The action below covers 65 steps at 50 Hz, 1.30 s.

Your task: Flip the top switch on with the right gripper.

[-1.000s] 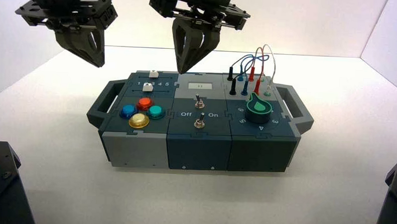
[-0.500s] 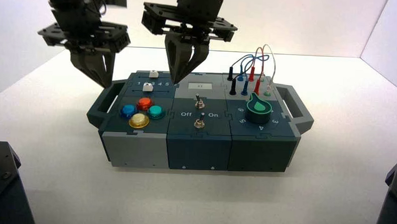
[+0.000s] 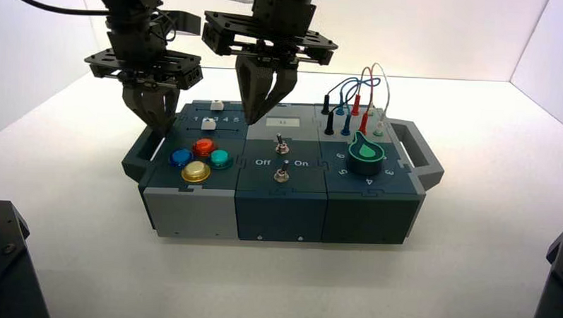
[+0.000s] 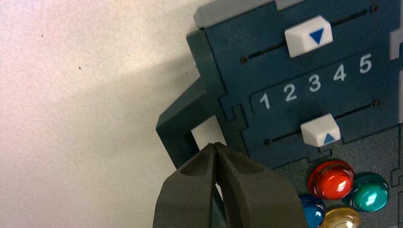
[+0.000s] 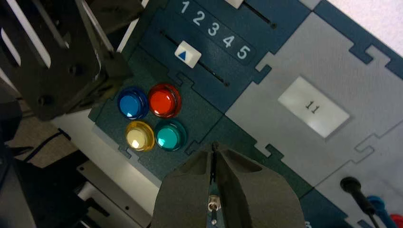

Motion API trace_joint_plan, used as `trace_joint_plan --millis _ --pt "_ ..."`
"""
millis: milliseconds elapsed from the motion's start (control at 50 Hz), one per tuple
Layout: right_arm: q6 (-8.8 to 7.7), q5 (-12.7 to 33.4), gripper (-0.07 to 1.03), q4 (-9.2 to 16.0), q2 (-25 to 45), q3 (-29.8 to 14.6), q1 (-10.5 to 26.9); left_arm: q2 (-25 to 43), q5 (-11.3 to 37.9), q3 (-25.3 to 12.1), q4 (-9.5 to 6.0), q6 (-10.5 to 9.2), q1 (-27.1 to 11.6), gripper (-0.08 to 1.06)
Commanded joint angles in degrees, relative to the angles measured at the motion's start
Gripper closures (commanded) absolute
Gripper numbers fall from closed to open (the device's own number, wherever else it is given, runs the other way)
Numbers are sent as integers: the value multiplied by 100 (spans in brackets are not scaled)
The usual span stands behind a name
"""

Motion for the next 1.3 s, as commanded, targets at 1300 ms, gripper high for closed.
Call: trace_joint_plan --millis 1300 --pt "334 290 99 -79 132 202 -325 -88 -26 -79 26 53 -62 101"
